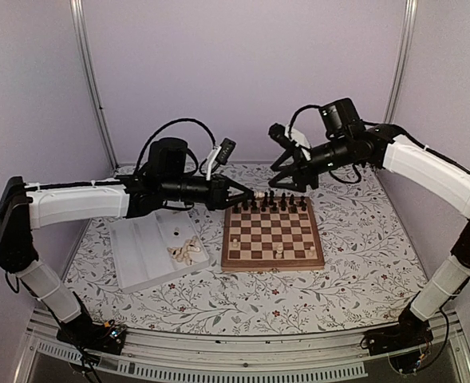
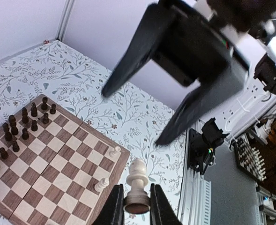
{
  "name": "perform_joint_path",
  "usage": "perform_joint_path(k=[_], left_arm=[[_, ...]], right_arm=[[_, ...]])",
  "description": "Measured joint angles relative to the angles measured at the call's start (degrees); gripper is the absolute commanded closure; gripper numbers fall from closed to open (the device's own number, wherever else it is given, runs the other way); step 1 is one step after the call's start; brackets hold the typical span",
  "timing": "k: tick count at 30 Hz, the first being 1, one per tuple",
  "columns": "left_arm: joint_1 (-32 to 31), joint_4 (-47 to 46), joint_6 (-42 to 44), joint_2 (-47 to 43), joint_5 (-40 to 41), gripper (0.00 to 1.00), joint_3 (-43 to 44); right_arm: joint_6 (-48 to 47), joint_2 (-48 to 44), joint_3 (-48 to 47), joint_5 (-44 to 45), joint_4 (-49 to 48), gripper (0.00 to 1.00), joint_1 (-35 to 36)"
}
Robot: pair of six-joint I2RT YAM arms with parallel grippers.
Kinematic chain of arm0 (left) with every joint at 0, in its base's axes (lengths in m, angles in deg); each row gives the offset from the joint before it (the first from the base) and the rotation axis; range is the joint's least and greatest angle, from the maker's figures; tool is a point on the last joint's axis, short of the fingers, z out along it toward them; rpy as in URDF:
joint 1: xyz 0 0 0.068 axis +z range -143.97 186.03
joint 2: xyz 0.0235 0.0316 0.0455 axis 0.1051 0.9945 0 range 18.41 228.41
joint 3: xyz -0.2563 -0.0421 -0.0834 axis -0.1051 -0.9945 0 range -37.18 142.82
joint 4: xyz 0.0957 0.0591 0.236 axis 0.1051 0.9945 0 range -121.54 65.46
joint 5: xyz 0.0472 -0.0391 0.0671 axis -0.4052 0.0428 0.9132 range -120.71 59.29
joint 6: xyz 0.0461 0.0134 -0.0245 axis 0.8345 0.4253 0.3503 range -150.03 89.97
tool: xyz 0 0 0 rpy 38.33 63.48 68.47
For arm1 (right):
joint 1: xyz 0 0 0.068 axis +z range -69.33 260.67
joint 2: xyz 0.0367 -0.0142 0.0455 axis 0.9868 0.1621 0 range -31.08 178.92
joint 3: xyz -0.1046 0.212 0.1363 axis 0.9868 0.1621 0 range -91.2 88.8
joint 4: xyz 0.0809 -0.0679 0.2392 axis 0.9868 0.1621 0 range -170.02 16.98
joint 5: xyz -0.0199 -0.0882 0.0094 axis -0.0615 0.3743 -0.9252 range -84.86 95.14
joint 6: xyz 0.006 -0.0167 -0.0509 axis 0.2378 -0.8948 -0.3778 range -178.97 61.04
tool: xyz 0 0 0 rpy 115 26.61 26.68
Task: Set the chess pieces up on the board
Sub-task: Place the chess piece on the chessboard.
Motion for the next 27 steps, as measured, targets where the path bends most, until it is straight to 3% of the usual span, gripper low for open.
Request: perform_joint_path(k=[6, 12, 18, 27], left_arm=[[-0.72, -21.68, -8.26, 0.35, 6.75, 0.89, -8.68], [-2.69, -35.67, -11.06, 1.60, 13.44, 0.89, -8.98], [-3.06, -40.22, -12.11, 4.37, 15.69, 0.89, -7.50], [-3.85, -42.05, -13.16, 7.45, 15.72, 0.89, -6.14]], right_arm=[[19.74, -2.23, 0.61, -14.86, -11.54, 0.44, -14.12], [39.17, -2.05, 6.34, -25.73, -22.77, 0.44, -15.52], [50.36, -0.13, 8.00, -31.74, -30.58, 0.43, -14.62], [55.54, 1.14, 8.44, -34.03, -34.99, 0.47, -12.70]])
